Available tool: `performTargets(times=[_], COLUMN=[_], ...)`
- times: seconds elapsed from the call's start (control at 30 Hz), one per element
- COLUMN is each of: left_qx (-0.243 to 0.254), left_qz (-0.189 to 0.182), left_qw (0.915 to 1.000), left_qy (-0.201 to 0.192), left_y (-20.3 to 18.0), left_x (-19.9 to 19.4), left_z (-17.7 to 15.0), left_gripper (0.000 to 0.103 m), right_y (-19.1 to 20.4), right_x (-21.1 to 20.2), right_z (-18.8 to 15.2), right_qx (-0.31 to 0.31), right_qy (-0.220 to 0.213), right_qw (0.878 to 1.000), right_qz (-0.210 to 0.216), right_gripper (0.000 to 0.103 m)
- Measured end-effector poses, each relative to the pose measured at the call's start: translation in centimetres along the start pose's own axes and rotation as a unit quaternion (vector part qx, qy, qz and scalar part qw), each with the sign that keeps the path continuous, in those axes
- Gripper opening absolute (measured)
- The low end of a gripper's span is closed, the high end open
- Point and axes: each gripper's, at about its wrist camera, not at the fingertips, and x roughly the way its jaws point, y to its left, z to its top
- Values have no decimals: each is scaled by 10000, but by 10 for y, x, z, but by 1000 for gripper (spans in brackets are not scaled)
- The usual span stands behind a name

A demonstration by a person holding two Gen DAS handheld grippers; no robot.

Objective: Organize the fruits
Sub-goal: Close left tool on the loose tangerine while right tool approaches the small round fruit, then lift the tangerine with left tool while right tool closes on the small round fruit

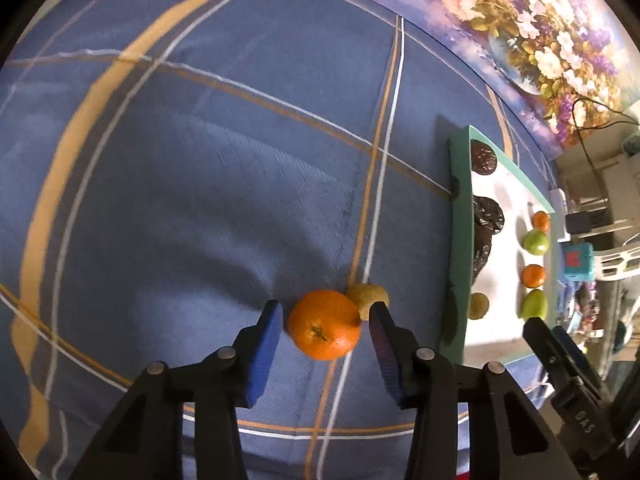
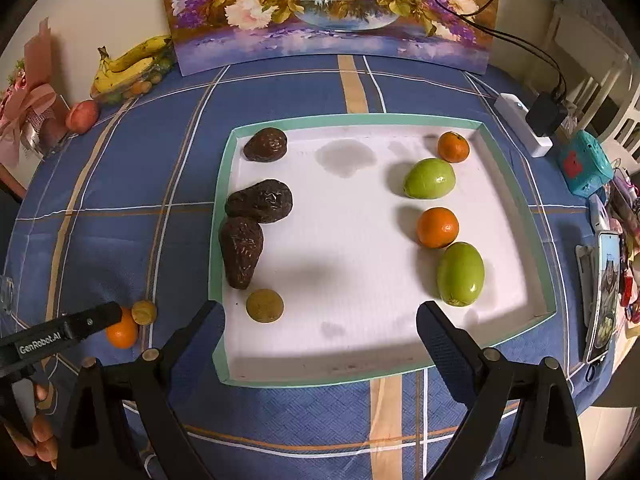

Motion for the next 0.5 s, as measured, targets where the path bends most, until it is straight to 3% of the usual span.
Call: performTargets(times=[0.3,0.5], left_qx=[-13,-300], left_qz=[21,351], left_qw=[10000,9979], left_qy=[2,-448], left_y=[2,22], left_x=[2,-19], left_z=[-3,3], left_gripper=[40,40], right_y=[3,11], right_x=[2,7], right_z=[0,0], right_qx=[-31,-39], right_qy=[33,95], right_qw=[10000,9999], right_qz=[-22,55], right_gripper=[97,97])
